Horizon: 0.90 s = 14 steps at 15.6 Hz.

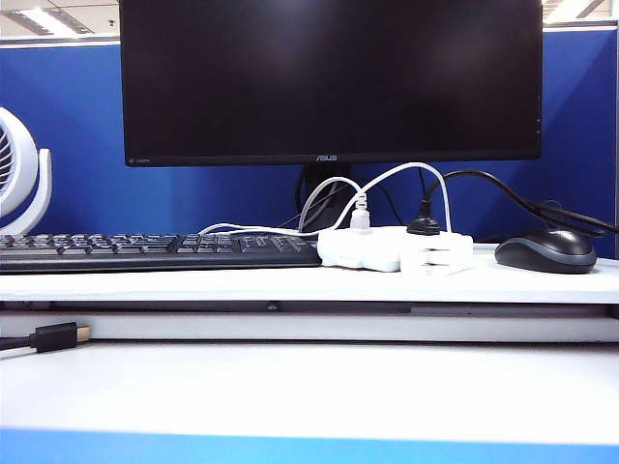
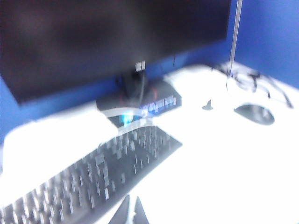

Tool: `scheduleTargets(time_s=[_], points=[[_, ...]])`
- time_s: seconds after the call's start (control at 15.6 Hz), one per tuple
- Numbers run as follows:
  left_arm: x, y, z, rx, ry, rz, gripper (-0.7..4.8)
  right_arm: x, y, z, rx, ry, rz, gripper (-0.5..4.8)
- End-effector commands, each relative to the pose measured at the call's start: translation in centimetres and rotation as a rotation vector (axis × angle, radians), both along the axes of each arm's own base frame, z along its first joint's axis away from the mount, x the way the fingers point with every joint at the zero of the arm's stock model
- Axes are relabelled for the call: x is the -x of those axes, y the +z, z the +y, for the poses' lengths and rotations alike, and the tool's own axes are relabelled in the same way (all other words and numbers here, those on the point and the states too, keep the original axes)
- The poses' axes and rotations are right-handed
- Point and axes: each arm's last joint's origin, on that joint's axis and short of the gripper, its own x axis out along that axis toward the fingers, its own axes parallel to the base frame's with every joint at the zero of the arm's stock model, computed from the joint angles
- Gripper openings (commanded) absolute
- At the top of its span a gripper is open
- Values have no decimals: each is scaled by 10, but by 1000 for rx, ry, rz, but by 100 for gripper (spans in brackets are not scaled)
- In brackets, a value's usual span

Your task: Unplug the white charger from the socket, then place it next to the socket.

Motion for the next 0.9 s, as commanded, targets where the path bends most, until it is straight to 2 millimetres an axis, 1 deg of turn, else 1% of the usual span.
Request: scheduleTargets(time_s=[0.06, 0.13, 0.26, 0.38, 0.45, 0.51, 0.58, 0.64, 0.83, 0.9], points=[[2, -39, 2, 21, 7, 50, -5, 7, -50, -2, -33, -18, 28, 0], [1, -55, 0, 14, 8, 58, -5, 8, -65, -3, -46, -21, 43, -1], [-14, -99, -12, 63, 17, 72, -5, 10, -98, -3, -46, -25, 70, -1], [-29, -130, -24, 103, 22, 70, -5, 9, -118, -3, -35, -26, 110, -1], [-37, -152, -30, 115, 33, 52, -5, 8, -125, -3, -30, -29, 130, -1], [-42, -168, -34, 117, 39, 48, -5, 8, -129, -3, -27, -28, 136, -1], [-44, -179, -35, 118, 36, 55, -5, 7, -130, -3, -26, -28, 138, -1], [-45, -195, -37, 125, 31, 79, -5, 7, -132, -3, -15, -28, 135, -1], [-46, -228, -39, 100, 8, 145, -5, 6, -140, -2, 31, -23, 139, -1], [-46, -233, -39, 91, 4, 159, -5, 6, -144, -2, 36, -23, 150, -1]])
